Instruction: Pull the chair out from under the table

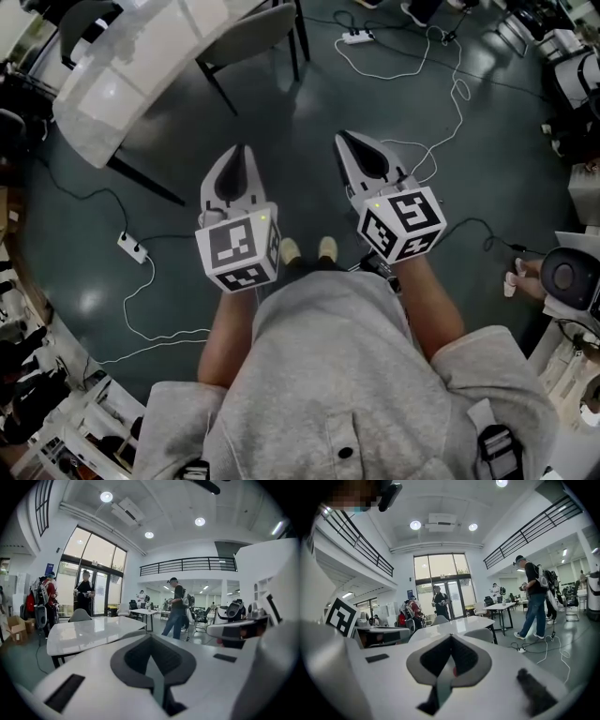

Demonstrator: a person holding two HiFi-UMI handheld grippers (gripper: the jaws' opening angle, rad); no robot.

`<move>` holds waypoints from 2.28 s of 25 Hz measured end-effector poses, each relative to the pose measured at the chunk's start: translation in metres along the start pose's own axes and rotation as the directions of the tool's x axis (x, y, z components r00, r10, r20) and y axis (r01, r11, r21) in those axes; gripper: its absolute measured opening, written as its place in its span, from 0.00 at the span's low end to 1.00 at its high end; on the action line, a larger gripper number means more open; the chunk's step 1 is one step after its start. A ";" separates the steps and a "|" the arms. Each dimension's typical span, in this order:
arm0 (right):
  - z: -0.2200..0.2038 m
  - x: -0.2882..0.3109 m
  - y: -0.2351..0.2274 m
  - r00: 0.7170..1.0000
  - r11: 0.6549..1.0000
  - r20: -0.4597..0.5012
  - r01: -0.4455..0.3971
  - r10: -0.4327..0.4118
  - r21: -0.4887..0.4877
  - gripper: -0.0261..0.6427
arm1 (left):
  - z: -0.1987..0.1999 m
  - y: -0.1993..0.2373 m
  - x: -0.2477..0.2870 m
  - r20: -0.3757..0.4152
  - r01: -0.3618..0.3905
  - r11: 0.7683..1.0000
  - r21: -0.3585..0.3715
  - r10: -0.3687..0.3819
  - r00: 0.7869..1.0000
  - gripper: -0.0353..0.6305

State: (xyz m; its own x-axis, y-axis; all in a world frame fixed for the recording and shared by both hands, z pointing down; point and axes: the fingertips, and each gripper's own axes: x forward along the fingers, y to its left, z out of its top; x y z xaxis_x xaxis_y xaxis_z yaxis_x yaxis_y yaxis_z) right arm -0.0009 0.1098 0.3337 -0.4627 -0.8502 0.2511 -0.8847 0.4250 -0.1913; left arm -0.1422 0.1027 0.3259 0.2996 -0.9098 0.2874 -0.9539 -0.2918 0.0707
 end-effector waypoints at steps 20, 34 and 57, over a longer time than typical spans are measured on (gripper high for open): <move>-0.001 0.013 0.049 1.000 1.000 0.000 -0.011 0.011 -0.027 0.07 | -0.006 0.039 -0.025 0.018 0.040 0.999 -0.028 -0.040 0.999 0.07; 0.009 0.027 0.038 1.000 0.999 0.024 -0.016 0.017 -0.042 0.07 | 0.000 0.040 -0.004 0.037 0.042 0.999 -0.020 -0.041 0.998 0.07; 0.034 0.133 -0.062 0.999 0.999 -0.001 -0.048 0.048 -0.020 0.08 | 0.028 0.053 0.144 -0.009 0.011 1.000 0.008 -0.011 1.000 0.07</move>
State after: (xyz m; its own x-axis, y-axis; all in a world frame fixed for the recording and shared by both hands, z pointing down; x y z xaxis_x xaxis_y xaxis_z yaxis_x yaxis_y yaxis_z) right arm -0.0055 -0.0403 0.3472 -0.5047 -0.8286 0.2424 -0.8624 0.4714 -0.1842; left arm -0.1493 -0.0520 0.3444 0.3097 -0.9040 0.2948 -0.9504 -0.3039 0.0665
